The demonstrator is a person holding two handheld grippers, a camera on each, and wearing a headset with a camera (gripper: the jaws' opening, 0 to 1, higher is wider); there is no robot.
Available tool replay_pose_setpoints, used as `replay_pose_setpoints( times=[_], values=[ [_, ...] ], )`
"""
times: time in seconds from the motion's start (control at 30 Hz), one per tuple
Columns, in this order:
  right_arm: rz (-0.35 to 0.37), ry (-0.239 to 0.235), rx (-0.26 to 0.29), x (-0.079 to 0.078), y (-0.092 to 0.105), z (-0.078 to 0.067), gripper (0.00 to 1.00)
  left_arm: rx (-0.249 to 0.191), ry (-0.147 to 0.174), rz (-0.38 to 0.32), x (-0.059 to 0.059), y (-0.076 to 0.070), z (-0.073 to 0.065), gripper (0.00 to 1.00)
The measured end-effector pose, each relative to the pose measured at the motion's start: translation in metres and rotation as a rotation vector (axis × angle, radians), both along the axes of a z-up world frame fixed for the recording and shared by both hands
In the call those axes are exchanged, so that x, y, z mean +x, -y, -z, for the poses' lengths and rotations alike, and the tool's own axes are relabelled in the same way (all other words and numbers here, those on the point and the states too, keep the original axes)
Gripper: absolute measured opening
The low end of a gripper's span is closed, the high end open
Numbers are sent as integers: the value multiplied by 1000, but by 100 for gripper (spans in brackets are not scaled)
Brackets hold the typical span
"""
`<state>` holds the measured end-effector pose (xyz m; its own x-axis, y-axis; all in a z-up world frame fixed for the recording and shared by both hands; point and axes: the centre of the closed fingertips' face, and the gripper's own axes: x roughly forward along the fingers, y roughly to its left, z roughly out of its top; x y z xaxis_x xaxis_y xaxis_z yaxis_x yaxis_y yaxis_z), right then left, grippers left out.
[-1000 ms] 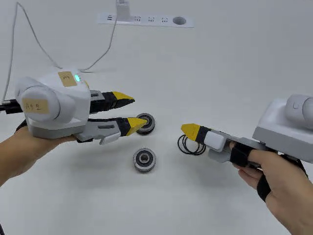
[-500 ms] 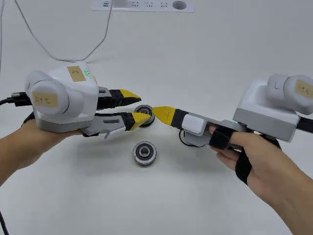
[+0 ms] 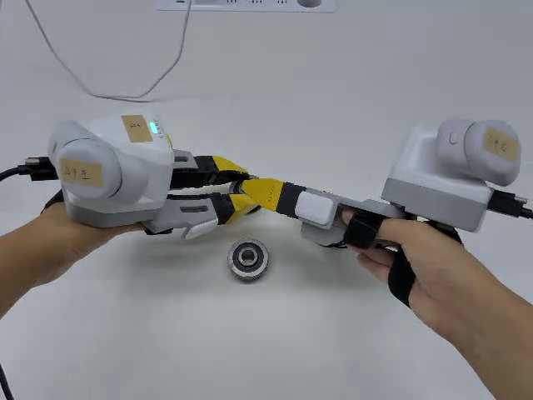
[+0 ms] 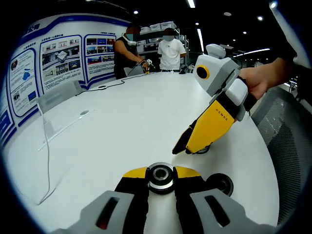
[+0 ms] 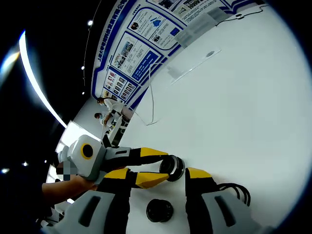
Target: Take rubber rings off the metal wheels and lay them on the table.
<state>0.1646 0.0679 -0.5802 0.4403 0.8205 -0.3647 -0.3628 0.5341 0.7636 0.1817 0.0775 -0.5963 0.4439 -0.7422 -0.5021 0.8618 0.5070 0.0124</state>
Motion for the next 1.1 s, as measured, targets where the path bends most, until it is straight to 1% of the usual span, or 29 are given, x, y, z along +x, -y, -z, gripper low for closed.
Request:
replay_pose_setpoints(
  times=[0.17,0.57,0.63,0.67,0.8,1.03,1.1],
  values=[
    [-15,-2,1,-1,-5,3,47,-5,-4,-2,-1,-1,0,17],
    [-33,-17,3,-2,-16,9,49,-8,-1,0,0,-2,0,15],
    [-33,-20,1,-1,-17,11,49,-6,-8,3,-1,-2,2,14],
    [-33,-21,1,-1,-17,11,49,-10,2,4,0,-2,1,14],
    [-32,-26,8,0,-20,12,49,-10,10,4,1,-2,1,14],
    [-32,-31,9,0,-19,11,49,-9,15,10,0,-2,1,14],
    [-38,-33,20,-1,-21,10,47,-8,15,12,0,-2,1,14]
  ],
)
